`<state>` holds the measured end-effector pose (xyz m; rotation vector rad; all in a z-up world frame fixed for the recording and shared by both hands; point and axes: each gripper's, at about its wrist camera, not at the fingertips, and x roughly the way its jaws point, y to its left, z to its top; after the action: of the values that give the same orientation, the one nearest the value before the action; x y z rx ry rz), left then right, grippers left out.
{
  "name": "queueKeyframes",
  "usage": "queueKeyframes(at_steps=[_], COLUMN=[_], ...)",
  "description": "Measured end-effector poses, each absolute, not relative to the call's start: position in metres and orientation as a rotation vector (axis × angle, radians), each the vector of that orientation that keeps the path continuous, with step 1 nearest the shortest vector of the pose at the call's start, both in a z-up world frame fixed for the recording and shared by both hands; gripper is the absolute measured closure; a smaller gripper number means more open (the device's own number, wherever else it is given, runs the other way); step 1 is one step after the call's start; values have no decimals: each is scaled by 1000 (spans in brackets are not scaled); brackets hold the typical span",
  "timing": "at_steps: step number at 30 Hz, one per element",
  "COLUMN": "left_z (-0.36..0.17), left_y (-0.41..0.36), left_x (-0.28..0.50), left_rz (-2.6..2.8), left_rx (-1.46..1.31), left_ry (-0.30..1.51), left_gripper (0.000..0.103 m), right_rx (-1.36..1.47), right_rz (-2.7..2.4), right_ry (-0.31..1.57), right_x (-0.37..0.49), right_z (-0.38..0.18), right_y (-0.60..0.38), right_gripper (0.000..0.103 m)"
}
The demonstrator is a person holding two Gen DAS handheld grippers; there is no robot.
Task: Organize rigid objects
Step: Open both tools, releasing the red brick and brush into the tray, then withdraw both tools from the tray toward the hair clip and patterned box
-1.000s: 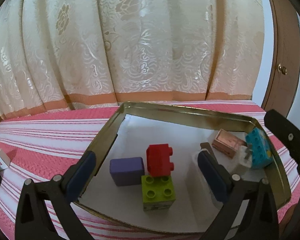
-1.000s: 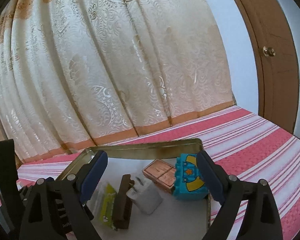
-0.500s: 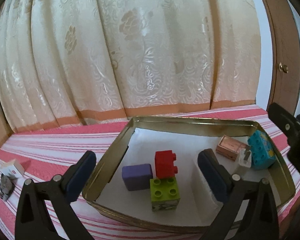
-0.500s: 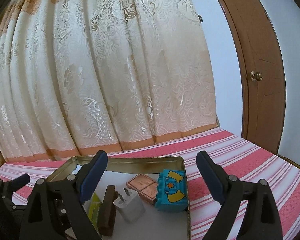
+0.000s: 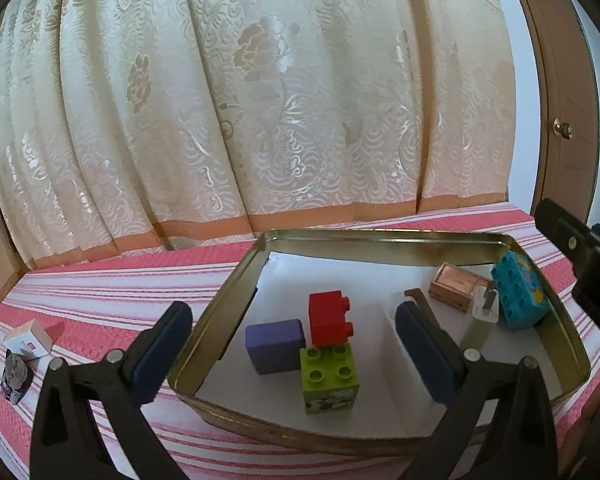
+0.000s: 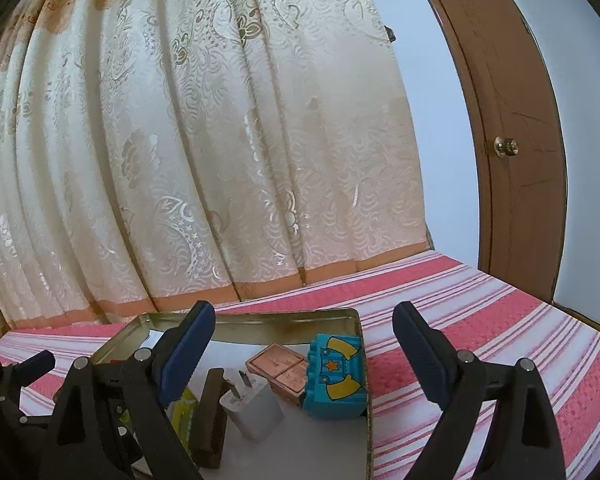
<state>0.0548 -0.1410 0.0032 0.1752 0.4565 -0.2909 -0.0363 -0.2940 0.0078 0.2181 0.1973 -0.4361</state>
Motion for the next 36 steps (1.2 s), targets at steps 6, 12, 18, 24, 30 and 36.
queueKeyframes(at_steps=[6, 12, 18, 24, 30, 36], left_z=[3, 3, 3, 4, 4, 6], left_y=[-135, -128, -123, -115, -106, -95], left_x=[53, 50, 48, 45, 39, 33], left_rz=[-289, -288, -287, -287, -297, -278], left_rx=[166, 158, 155, 148, 151, 185], left_ry=[461, 461, 456, 454, 442, 410], left_gripper=[0, 0, 0, 0, 0, 0], right_rx=[226, 231, 215, 217, 212, 199], right_rz=[-432, -423, -418, -439, -435, -405], right_ry=[213, 178, 170, 139, 125, 121], right_x=[-39, -46, -49, -56, -59, -59], right_z=[7, 7, 8, 9, 11, 12], right_y=[-292, -284, -270, -265, -262, -258], right_gripper=[11, 11, 11, 11, 11, 11])
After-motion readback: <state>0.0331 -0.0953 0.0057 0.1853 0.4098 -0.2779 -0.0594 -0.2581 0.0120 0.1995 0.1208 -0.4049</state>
